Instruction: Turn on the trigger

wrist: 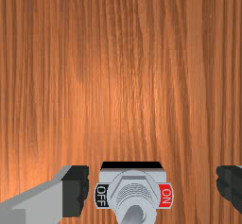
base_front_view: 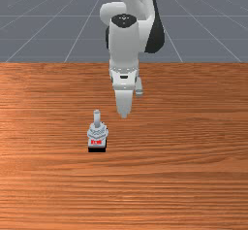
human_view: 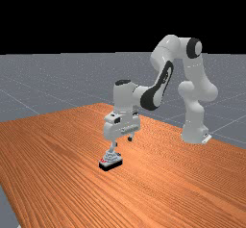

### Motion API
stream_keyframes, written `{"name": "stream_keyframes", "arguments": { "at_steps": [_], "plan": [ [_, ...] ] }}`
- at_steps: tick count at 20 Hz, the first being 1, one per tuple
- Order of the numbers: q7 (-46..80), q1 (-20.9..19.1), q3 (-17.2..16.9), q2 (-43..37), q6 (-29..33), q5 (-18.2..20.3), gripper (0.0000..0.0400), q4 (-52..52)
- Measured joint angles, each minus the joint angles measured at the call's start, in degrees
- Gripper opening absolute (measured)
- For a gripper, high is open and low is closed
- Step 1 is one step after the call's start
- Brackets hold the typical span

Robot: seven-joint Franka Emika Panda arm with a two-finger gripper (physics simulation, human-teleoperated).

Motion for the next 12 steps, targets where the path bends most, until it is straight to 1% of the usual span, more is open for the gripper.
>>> {"name": "stream_keyframes", "arguments": {
  "at_steps": [1, 2, 3, 4, 5, 6, 7, 12],
  "plan": [
    [0.0, 0.0, 0.0, -1.7, -10.1, 0.0, 0.0243, 4.0],
    [0.0, 0.0, 0.0, -4.9, -20.3, 0.0, 0.0148, 10.4],
    [0.0, 0.0, 0.0, -6.0, -31.1, 0.0, 0.0090, 20.3],
    [0.0, 0.0, 0.0, -3.1, -44.0, 0.0, 0.0055, 36.6],
    [0.0, 0.0, 0.0, -4.8, -43.8, 0.0, 0.0033, 38.0],
    [0.0, 0.0, 0.0, -4.9, -44.4, 0.0, 0.0020, 38.9],
    [1.0, 0.1, -0.1, -5.3, -43.8, 0.1, 0.0012, 38.2],
    [0.7, 0.0, -0.2, -5.3, -43.8, 0.1, 0.0001, 38.3]
  ]
}}
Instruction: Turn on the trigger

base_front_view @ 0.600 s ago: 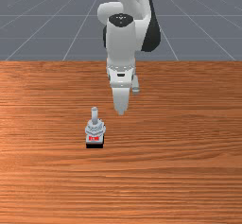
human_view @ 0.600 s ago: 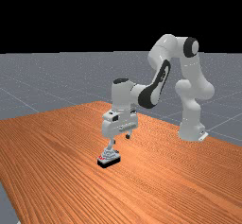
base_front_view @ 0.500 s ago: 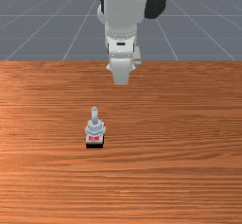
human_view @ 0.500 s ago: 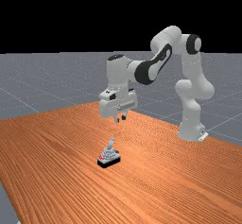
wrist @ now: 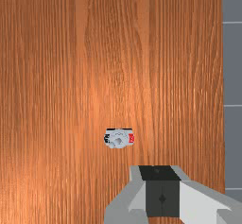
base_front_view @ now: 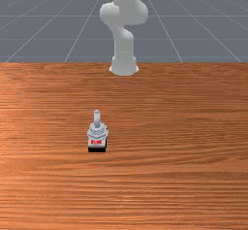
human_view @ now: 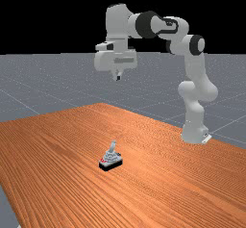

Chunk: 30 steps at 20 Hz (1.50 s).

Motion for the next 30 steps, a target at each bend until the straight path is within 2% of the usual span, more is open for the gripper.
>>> {"name": "stream_keyframes", "arguments": {
  "at_steps": [8, 11, 12, 13, 16, 17, 18, 20, 21, 22, 23, 24, 25, 26, 27, 28, 30],
  "plan": [
    [-0.4, -0.1, 0.0, -0.4, 0.9, -0.1, 0.0000, -1.0],
    [-0.7, -0.3, 0.1, -0.1, 0.5, 0.9, 0.0000, -0.6],
    [-0.4, -0.1, 0.0, 0.6, -0.9, 0.0, 0.0000, 0.7],
    [-1.7, -0.2, 0.1, -0.1, 0.6, 0.0, 0.0000, -0.8],
    [-0.5, -0.1, 0.0, -4.8, 12.6, 0.0, 0.0000, -10.3],
    [4.0, 2.6, -1.0, -1.0, 3.0, -10.8, 0.0000, -4.0],
    [4.4, 2.6, -1.0, -1.4, 5.1, -10.9, 0.0000, -6.2],
    [6.7, 3.5, -1.4, -1.4, 9.2, -14.1, 0.0000, -11.0],
    [6.2, 3.1, -1.2, -1.5, 12.5, -12.2, 0.0000, -13.6],
    [2.4, 1.2, -0.3, -3.9, 22.6, -4.3, 0.0000, -20.6],
    [2.5, 1.2, -0.3, -3.6, 23.8, -4.3, 0.0000, -21.8],
    [8.0, 3.8, -1.7, -0.8, 17.0, -14.4, 0.0000, -18.0],
    [7.6, 3.6, -1.6, -0.7, 18.5, -13.4, 0.0000, -19.0],
    [8.2, 3.9, -1.7, -0.4, 19.4, -14.0, 0.0000, -19.8],
    [13.7, 2.8, -1.6, 0.1, 20.9, -5.8, 0.0000, -20.1],
    [20.2, 3.5, -2.3, 0.9, 22.1, -5.3, 0.0000, -20.8],
    [19.3, 3.5, -2.4, 2.6, 26.8, -5.7, 0.0000, -23.7]
  ]
}}
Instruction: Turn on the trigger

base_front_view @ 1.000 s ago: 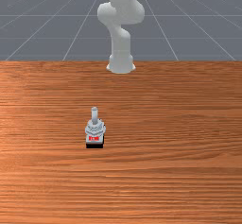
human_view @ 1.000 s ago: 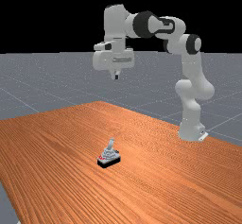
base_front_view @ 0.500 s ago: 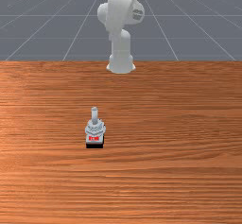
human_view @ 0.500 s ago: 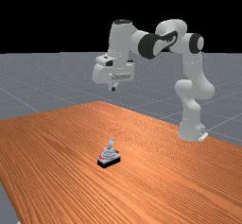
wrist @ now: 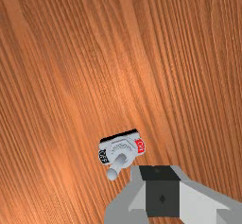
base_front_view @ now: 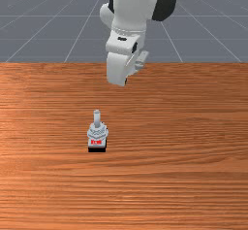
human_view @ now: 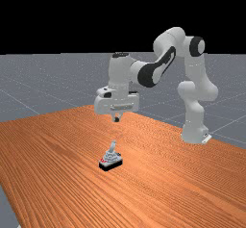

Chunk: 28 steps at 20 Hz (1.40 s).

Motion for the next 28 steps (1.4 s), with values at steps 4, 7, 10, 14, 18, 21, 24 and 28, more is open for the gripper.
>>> {"name": "stream_keyframes", "arguments": {
  "at_steps": [4, 7, 10, 14, 18, 21, 24, 28],
  "plan": [
    [-8.8, -1.0, 1.0, 2.0, 10.8, -1.4, 0.0000, -6.2],
    [-2.4, -0.2, 0.0, 4.8, 9.6, -0.6, 0.0000, -4.8],
    [-7.6, -0.9, 0.9, 7.7, 8.8, -0.9, 0.0000, -3.2],
    [-8.3, -0.8, 1.0, 5.3, 0.8, -0.6, 0.0000, -6.6],
    [-5.8, -0.5, 0.5, -2.0, 17.7, -2.2, 0.0000, -19.9],
    [-7.9, -0.7, 1.0, -1.0, 14.5, -1.9, 0.0000, -18.0],
    [-7.1, -0.3, 1.1, -0.6, 10.1, -1.3, 0.0000, -16.7],
    [-6.6, -0.2, 1.0, -3.6, 14.3, -1.8, 0.0000, -21.7]
  ]
}}
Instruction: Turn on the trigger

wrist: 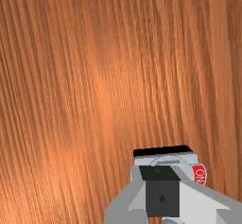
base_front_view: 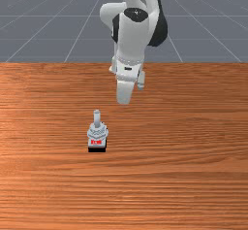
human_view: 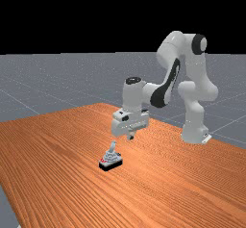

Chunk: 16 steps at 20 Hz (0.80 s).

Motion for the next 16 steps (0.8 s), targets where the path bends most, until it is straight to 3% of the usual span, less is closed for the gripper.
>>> {"name": "stream_keyframes", "arguments": {
  "at_steps": [2, 6, 10, 16],
  "plan": [
    [0.6, 0.1, -0.1, -0.7, 2.6, -0.4, 0.0000, -1.5],
    [1.3, 0.2, -0.2, 0.2, 1.3, -0.1, 0.0000, -0.6],
    [6.9, -1.2, -2.7, 0.8, 0.4, 1.8, 0.0000, 0.4],
    [-4.6, -5.6, -3.9, 1.4, 2.3, 0.4, 0.0000, 0.5]
  ]
}}
